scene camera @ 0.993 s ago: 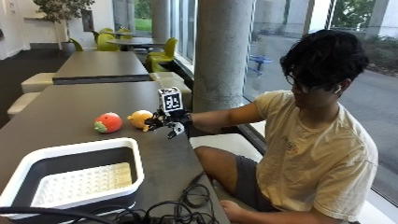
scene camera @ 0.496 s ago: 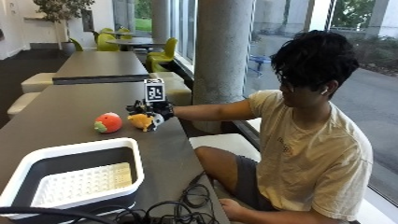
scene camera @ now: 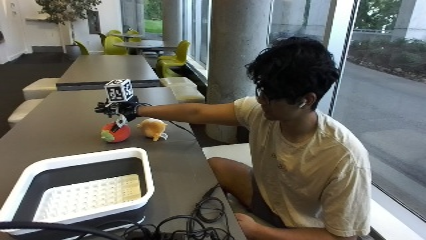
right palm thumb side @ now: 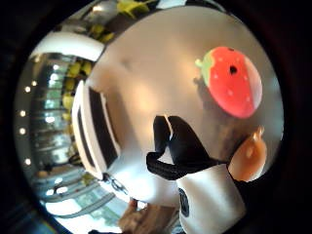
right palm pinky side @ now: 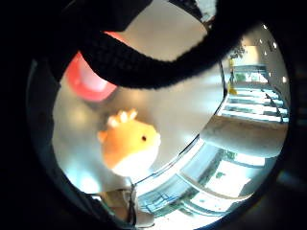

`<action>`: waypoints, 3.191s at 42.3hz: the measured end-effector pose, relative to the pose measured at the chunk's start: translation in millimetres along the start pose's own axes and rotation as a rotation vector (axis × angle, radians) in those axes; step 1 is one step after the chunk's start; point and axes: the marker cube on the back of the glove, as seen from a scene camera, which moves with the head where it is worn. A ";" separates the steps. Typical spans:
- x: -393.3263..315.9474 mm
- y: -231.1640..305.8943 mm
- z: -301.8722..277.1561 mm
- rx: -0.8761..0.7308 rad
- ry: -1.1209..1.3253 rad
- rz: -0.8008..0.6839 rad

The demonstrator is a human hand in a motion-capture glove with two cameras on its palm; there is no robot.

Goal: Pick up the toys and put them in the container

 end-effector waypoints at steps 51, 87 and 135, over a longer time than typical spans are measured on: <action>-413.8 83.4 -163.0 0.244 -0.406 -0.471; -282.5 198.9 -104.9 0.134 -0.175 -0.415; -184.1 330.5 63.3 0.099 -0.146 -0.161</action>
